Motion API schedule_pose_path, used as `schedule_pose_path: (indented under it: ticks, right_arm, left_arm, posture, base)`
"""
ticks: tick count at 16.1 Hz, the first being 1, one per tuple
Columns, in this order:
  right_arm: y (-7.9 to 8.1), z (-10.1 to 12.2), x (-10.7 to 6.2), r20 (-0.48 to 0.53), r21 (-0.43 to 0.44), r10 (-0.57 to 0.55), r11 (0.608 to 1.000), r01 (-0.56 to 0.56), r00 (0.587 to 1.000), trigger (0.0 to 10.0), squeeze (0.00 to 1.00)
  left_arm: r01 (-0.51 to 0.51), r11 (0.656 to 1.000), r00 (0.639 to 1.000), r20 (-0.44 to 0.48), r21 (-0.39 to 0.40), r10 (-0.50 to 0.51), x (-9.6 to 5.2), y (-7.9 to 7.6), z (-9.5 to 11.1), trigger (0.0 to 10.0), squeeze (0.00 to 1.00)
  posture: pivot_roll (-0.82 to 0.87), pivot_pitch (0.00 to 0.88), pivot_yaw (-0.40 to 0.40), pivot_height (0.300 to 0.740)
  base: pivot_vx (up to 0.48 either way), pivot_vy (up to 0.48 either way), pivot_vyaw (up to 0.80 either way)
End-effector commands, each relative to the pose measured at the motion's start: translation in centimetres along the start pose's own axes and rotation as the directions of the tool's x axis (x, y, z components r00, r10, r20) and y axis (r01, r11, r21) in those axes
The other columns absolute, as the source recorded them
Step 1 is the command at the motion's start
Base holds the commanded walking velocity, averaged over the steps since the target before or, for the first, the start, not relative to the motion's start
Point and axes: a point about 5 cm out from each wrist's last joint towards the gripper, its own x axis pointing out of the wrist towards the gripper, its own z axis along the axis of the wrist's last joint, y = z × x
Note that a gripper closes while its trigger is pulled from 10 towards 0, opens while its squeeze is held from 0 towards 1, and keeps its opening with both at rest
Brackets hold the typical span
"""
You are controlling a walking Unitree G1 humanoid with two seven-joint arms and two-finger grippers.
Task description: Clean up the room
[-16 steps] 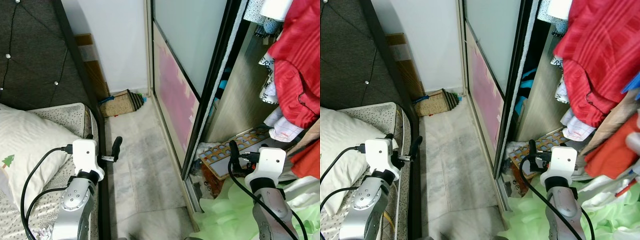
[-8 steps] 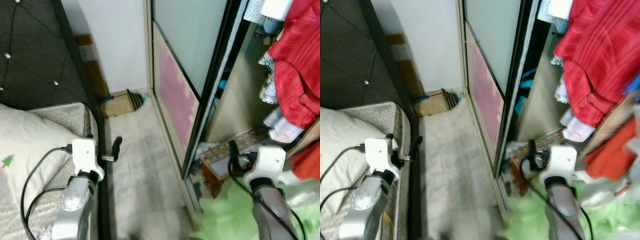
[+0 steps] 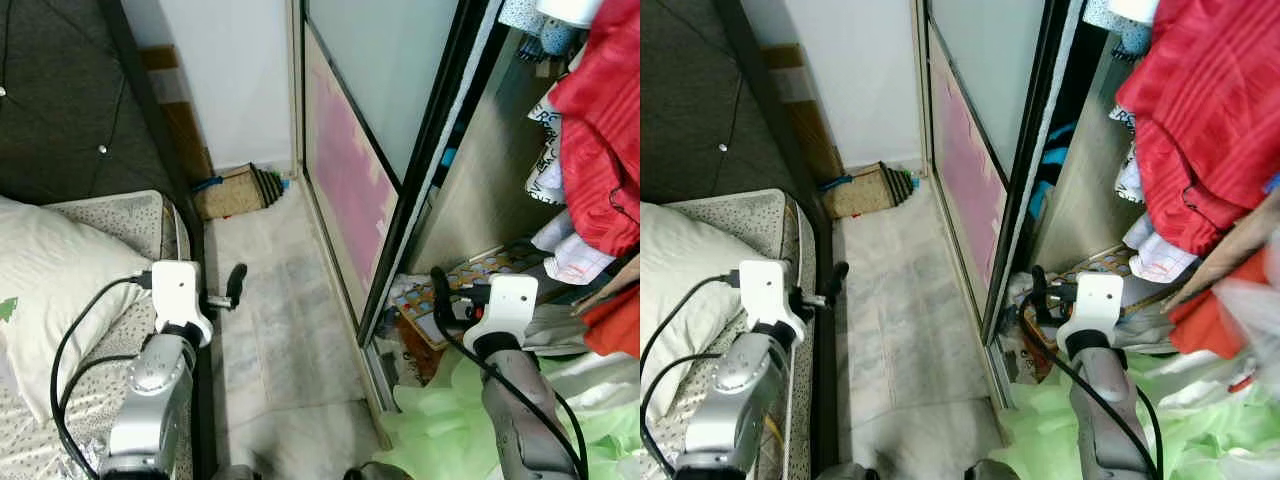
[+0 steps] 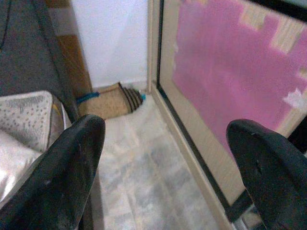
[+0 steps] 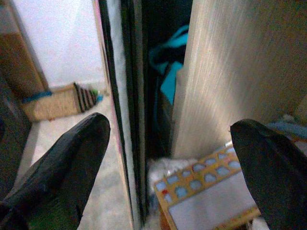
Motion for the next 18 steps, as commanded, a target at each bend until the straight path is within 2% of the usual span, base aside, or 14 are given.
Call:
schedule_pose_path:
  ticks: [1,2,4,6,11,14,18]
  right_arm:
    - [-0.2,-1.3,-0.5,-0.063,-0.012,-0.008,1.000,0.008,0.998,10.0,0.00]
    - [-0.5,-1.6,-0.9,-0.080,-0.003,-0.009,1.000,0.009,0.997,10.0,0.00]
    - [-0.3,-1.4,-0.6,-0.075,-0.003,0.026,1.000,-0.026,0.997,10.0,0.00]
    - [0.3,-1.0,-0.2,-0.064,-0.027,0.056,0.998,-0.058,0.996,10.0,0.00]
    - [0.5,-0.7,-0.3,-0.057,0.001,0.061,0.998,-0.061,0.997,10.0,0.00]
    - [0.5,0.1,0.1,-0.020,-0.004,0.080,0.997,-0.081,0.997,10.0,0.00]
    - [0.7,0.9,0.5,0.006,0.018,0.075,0.997,-0.075,0.997,10.0,0.00]
  left_arm:
    - [-0.009,1.000,1.000,-0.030,0.011,0.009,-0.5,0.2,-0.5,10.0,0.00]
    - [-0.015,0.999,0.998,-0.056,0.032,0.016,-1.1,0.5,-1.0,10.0,0.00]
    - [-0.019,1.000,0.998,-0.065,-0.006,0.019,-1.2,0.5,-1.1,10.0,0.00]
    - [-0.023,0.999,0.998,-0.062,-0.043,0.020,-1.2,0.5,-0.8,10.0,0.00]
    - [-0.021,0.995,0.996,-0.083,-0.093,0.013,-1.4,-0.1,-0.7,10.0,0.00]
    - [0.036,0.999,0.999,-0.036,0.027,-0.035,-1.0,-0.8,0.5,10.0,0.00]
    - [-0.048,0.995,0.999,-0.007,0.085,0.048,-1.1,0.2,1.5,10.0,0.00]
  posture:
    - [-0.01,0.163,0.006,0.740]
    - [-0.01,0.170,0.006,0.740]
    - [-0.01,0.179,0.000,0.740]
    - [0.00,0.181,-0.003,0.740]
    - [-0.01,0.189,-0.003,0.740]
    - [0.01,0.199,0.003,0.740]
    - [0.00,0.220,0.007,0.740]
  base:
    - [0.000,0.000,0.00]
    - [0.000,0.000,0.00]
    - [0.000,0.000,0.00]
    - [0.000,0.000,0.80]
    - [0.000,0.000,0.80]
    - [0.000,0.000,0.72]
    - [0.000,0.000,0.80]
